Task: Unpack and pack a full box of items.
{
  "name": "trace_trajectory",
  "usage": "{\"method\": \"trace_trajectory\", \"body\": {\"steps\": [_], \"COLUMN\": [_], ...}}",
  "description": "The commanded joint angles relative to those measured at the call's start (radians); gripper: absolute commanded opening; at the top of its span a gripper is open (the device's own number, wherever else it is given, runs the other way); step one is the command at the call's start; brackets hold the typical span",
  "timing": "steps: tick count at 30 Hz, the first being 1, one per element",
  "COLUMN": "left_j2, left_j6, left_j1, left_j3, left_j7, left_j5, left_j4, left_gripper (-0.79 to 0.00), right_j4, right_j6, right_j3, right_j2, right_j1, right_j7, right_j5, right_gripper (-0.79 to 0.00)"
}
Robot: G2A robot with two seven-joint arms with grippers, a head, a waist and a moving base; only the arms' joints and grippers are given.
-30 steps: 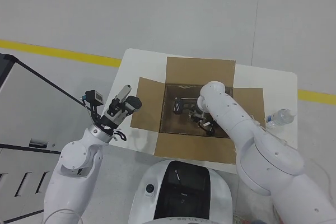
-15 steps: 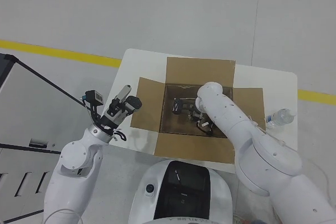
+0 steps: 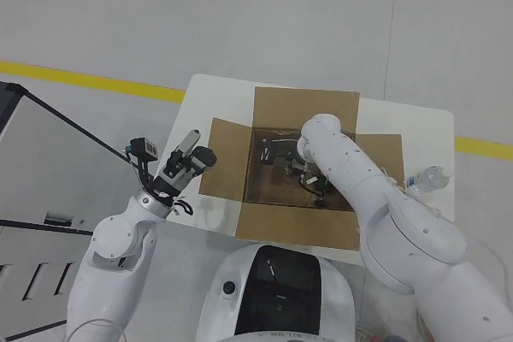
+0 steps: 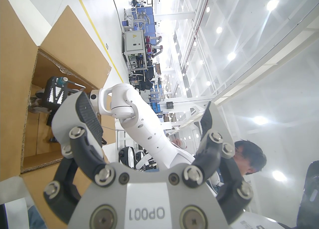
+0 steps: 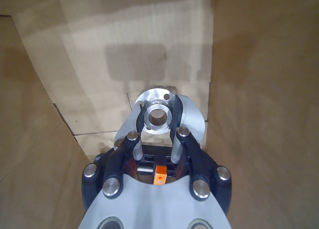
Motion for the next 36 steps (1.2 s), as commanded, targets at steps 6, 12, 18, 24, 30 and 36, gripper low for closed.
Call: {"method": "trace_trajectory", "body": {"steps": [6, 12, 18, 24, 30, 36], "left_j2": [0.0, 0.0, 0.0, 0.0, 0.0, 0.0], "left_j6": [0.0, 0.0, 0.0, 0.0, 0.0, 0.0], "left_j1": [0.0, 0.0, 0.0, 0.0, 0.0, 0.0], "left_j3": [0.0, 0.0, 0.0, 0.0, 0.0, 0.0], "left_j7": [0.0, 0.0, 0.0, 0.0, 0.0, 0.0], "left_j5": [0.0, 0.0, 0.0, 0.0, 0.0, 0.0], "left_j4": [0.0, 0.0, 0.0, 0.0, 0.0, 0.0], "left_gripper": [0.0, 0.0, 0.0, 0.0, 0.0, 0.0], "right_j4": [-0.004, -0.041, -0.086, -0.132, -0.202, -0.299], "right_j6": [0.0, 0.007, 0.009, -0.009, -0.037, -0.035], "right_j3": [0.009, 0.014, 0.024, 0.041, 0.061, 0.093], "right_j2": [0.002, 0.0, 0.006, 0.021, 0.05, 0.097], "right_j1": [0.002, 0.017, 0.042, 0.048, 0.028, -0.007], "right_j7": [0.029, 0.071, 0.11, 0.154, 0.185, 0.212], "right_j5": [0.01, 0.013, 0.017, 0.032, 0.044, 0.044], "right_gripper": [-0.785, -0.785, -0.785, -0.785, -0.785, -0.785]}}
